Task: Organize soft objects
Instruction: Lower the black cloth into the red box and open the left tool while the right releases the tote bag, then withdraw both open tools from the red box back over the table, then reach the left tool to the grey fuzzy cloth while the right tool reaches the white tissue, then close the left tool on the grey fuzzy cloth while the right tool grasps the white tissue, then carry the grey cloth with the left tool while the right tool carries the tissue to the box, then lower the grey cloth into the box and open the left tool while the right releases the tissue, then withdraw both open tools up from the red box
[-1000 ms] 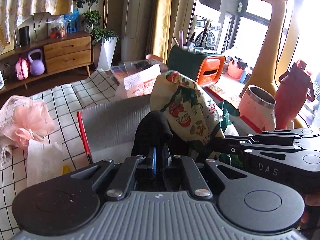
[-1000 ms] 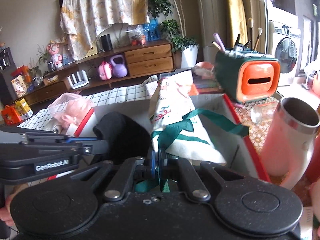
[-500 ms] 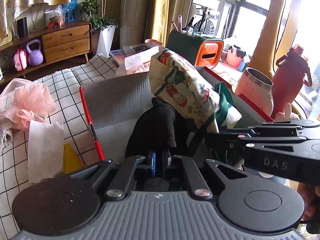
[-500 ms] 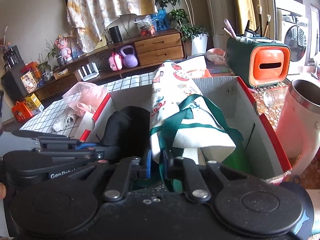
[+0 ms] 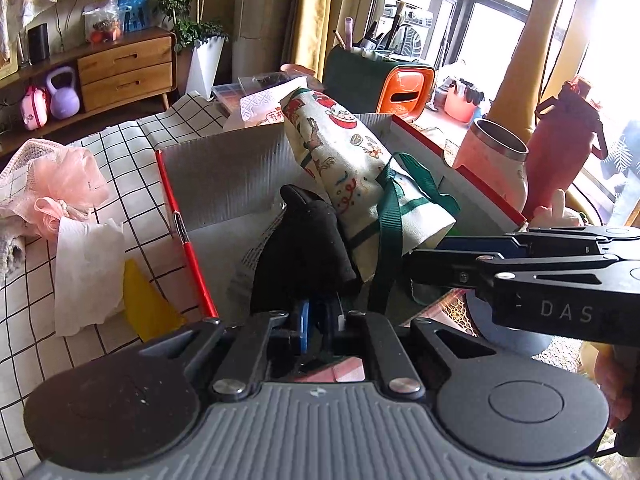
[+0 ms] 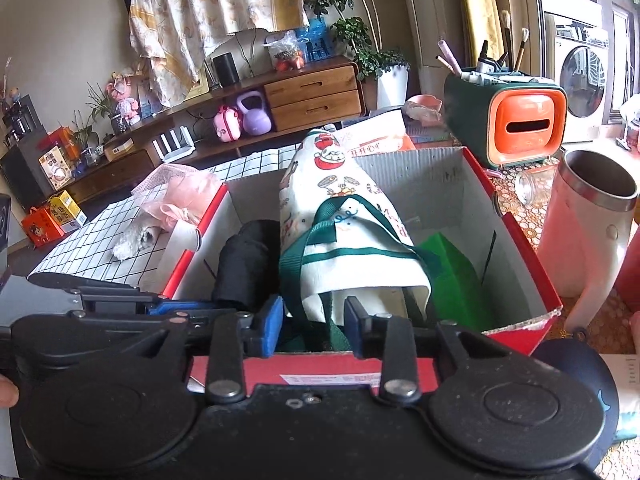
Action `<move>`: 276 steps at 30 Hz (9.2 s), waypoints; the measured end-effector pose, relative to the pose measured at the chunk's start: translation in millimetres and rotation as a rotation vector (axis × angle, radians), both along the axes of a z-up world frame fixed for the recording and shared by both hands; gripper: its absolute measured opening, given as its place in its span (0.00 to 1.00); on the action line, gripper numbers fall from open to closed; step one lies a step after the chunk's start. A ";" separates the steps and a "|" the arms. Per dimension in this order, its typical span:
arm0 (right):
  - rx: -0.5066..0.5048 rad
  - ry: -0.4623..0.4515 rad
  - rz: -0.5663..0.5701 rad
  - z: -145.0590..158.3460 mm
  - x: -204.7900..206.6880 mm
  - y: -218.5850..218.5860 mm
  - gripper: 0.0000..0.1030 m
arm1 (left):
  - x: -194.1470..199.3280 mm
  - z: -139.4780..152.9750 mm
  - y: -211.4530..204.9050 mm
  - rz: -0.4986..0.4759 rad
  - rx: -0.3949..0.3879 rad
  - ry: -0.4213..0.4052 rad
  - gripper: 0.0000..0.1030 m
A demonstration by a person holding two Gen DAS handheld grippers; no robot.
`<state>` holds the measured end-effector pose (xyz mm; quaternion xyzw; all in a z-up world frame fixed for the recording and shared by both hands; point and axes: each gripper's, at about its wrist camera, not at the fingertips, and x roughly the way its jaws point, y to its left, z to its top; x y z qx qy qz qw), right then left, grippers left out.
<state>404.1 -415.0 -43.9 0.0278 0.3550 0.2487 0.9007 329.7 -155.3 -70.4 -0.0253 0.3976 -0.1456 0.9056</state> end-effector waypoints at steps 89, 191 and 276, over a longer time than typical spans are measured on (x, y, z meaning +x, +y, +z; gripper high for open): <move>-0.105 -0.071 0.276 -17.4 10.9 257.6 0.97 | 73.0 13.1 318.9 0.145 0.162 0.051 1.00; 0.061 -0.175 0.087 82.9 -73.4 33.5 0.03 | -65.8 114.1 91.1 -0.040 -0.006 -0.008 0.22; -0.029 -0.078 -0.041 30.4 -27.1 -13.2 0.80 | -15.3 51.4 13.9 -0.003 0.025 0.021 0.70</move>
